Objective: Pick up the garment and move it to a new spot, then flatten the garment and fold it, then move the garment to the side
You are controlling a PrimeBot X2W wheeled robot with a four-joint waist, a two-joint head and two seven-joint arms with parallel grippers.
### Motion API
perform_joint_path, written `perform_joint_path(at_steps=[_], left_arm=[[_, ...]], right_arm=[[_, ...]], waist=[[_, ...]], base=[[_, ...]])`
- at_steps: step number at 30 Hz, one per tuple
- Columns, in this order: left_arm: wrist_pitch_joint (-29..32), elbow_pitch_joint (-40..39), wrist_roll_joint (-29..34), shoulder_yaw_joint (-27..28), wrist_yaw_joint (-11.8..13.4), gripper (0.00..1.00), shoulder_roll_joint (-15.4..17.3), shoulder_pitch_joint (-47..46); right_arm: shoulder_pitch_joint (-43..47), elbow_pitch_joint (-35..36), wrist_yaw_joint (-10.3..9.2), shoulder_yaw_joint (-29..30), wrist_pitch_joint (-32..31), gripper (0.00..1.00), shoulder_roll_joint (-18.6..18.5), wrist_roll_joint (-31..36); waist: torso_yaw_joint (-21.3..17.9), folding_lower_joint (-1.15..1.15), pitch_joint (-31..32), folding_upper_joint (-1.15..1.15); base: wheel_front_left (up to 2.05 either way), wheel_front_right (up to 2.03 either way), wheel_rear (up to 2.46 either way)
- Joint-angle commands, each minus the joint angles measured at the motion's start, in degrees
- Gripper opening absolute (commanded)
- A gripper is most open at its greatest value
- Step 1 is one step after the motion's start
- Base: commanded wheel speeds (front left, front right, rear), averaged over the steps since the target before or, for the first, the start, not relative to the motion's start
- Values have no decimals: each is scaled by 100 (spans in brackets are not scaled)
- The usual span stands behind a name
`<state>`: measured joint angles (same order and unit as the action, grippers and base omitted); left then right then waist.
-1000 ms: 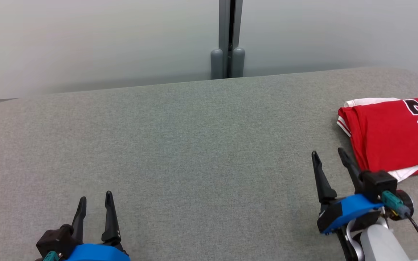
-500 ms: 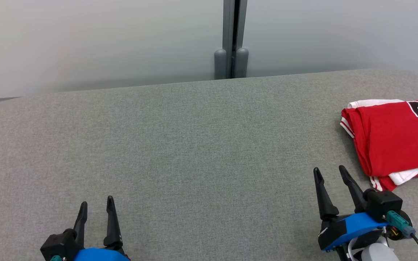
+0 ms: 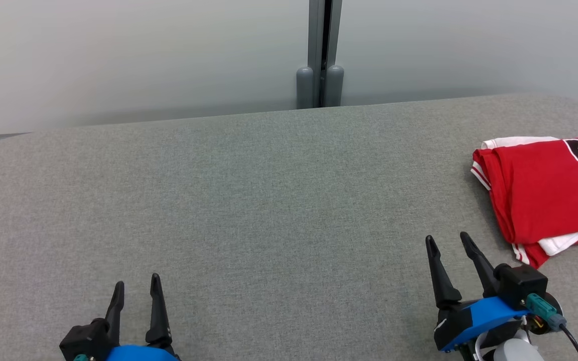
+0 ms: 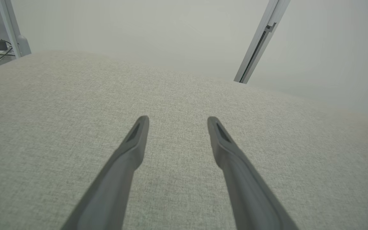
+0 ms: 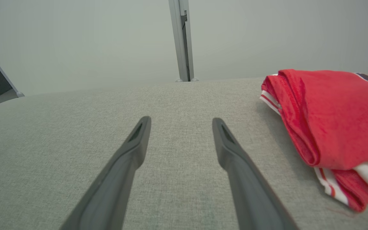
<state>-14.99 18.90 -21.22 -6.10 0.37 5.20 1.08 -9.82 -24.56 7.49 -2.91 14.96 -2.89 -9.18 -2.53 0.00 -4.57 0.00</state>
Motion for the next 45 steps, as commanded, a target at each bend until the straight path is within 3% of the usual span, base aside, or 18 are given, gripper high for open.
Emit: perform_joint_path(at_steps=[1, 45], left_arm=[[-26, 10, -20, 21, -26, 0, -1, -13], [1055, -187, -3426, 617, -394, 0, -117, -373]], right_arm=[[23, 8, 0, -8, 22, 0, -1, -7], [188, 472, 0, 457, -1042, 0, 0, -4011]], waist=[[2, 0, -8, 0], [86, 0, 144, 0]], base=[[0, 0, 0], [0, 0, 0]])
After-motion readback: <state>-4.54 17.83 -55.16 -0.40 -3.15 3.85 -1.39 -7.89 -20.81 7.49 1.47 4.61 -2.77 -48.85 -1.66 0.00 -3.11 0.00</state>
